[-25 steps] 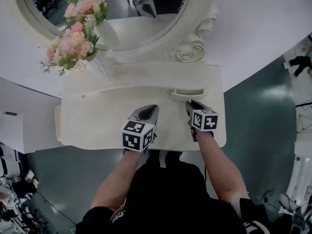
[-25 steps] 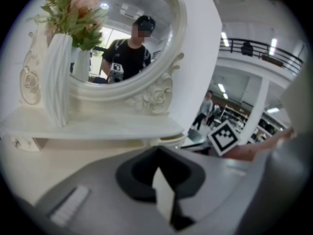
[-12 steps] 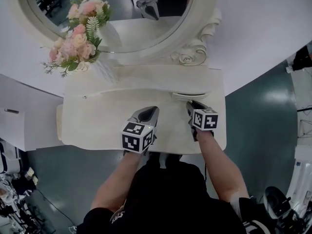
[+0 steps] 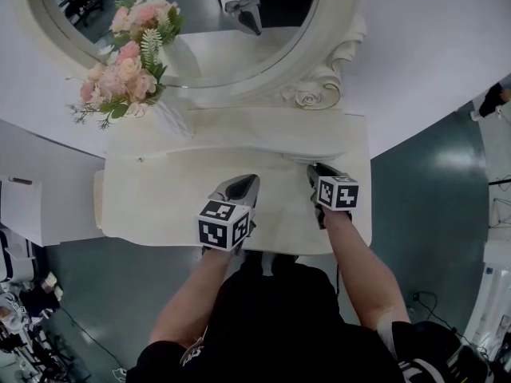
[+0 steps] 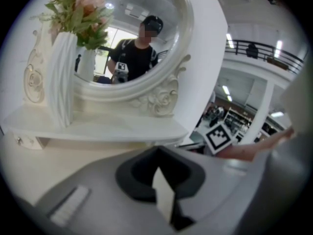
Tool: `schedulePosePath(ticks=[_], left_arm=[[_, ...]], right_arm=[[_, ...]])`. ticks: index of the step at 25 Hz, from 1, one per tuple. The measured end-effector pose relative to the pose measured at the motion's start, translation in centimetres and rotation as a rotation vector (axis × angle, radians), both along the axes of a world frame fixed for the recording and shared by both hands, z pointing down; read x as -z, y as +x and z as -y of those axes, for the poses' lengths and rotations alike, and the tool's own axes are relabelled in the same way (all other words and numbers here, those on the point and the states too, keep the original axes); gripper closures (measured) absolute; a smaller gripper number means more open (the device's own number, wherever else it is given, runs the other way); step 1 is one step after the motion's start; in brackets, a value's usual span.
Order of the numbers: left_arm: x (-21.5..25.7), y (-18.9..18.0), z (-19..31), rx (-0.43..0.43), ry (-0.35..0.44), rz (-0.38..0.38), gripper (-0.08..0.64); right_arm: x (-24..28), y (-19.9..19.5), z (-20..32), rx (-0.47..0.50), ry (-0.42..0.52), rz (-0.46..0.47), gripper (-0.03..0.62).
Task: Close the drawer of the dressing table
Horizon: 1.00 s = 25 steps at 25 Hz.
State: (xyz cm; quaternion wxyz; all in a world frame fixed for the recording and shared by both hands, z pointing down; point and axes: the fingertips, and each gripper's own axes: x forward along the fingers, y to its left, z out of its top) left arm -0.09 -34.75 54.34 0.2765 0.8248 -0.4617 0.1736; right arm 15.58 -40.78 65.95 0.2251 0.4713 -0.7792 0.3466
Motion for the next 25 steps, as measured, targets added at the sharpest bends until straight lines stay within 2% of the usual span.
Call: schedulePosePath(ticks=[17, 25], left_arm=[[-0.5, -2.2, -0.3, 0.028, -0.023, -0.009, 0.551], [0.3, -2.8, -0.5, -0.018, -0.003, -0.039, 0.551]], right_arm=[[-0.2, -0.1, 2.0, -0.013, 0.010, 0.005, 0.502], [0.3, 0.7, 0.4, -0.088, 0.018, -0.019, 0.486]])
